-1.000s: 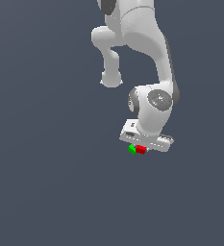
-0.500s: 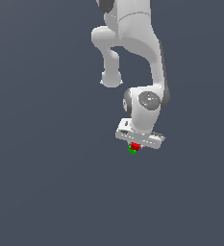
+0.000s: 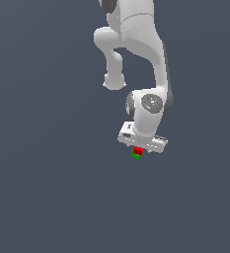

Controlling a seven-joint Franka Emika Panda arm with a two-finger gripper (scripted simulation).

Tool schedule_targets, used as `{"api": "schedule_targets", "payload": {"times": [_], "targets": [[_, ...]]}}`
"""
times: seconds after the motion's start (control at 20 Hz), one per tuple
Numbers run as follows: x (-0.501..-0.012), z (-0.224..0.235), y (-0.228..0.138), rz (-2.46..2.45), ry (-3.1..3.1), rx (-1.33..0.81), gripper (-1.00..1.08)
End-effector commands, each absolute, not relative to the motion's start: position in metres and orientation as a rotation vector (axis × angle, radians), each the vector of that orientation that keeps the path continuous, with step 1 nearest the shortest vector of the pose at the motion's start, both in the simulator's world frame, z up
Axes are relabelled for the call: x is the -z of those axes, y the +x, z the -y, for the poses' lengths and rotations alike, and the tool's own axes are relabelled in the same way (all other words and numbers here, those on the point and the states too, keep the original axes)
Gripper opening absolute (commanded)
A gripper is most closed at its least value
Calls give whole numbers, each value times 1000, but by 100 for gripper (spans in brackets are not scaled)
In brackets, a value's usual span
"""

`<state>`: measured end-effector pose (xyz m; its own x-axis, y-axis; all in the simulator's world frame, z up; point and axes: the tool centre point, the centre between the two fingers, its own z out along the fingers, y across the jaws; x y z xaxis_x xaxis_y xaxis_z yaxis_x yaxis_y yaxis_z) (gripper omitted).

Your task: Stack the red cube on top of the green cube.

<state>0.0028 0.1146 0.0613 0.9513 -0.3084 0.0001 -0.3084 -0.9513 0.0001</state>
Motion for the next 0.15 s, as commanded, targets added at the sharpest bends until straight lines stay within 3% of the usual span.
{"api": "schedule_targets", "payload": {"times": [0.0, 0.1], "targets": [[-61, -115, 3, 490, 3103, 0, 100], [-61, -115, 3, 490, 3103, 0, 100]]}}
